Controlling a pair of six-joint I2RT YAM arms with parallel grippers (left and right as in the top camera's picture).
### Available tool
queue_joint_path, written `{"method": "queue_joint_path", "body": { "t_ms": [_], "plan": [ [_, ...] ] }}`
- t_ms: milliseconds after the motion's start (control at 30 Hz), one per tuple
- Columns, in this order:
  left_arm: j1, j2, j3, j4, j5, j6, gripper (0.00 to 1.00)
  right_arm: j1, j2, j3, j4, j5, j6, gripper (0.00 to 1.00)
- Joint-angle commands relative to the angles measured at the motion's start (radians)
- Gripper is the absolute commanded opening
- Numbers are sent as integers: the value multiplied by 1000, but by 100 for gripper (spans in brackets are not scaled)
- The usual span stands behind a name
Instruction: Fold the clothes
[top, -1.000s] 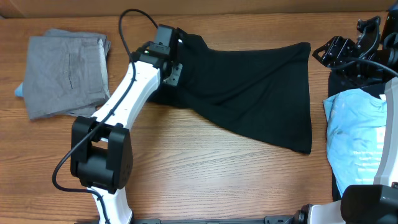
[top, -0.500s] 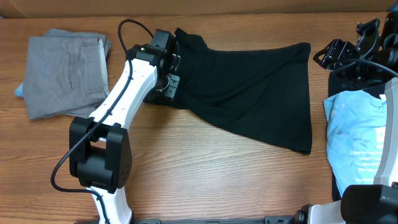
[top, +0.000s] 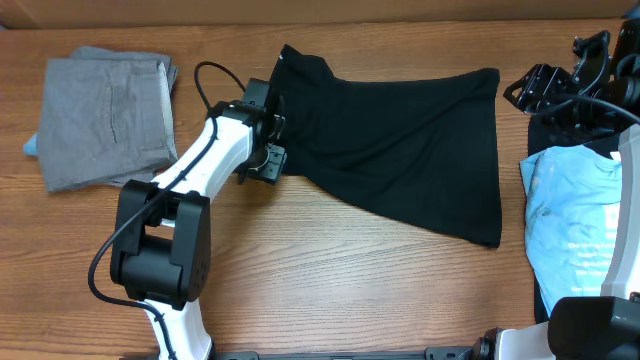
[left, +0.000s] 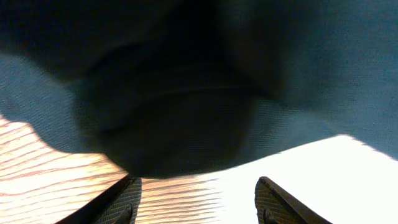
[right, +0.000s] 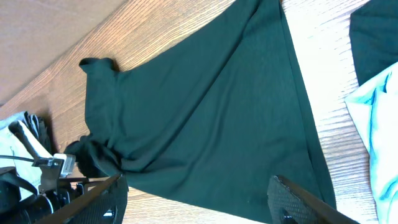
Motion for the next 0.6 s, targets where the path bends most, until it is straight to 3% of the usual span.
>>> {"method": "queue_joint_path", "body": {
  "t_ms": [0,100,300,567],
  "plan": [
    [26,-1,12,2,-47,-8,60,5,-1,2,2,5,-9,75],
    [46,-1,17,18,-40,-9,59,5,0,2,5,5,-8,75],
    [53,0,14,67,148,18,50,5,0,2,6,6,-8,75],
    [40,0,3,78,197,20,27,5,0,2,6,6,-9,76]
  ]
}}
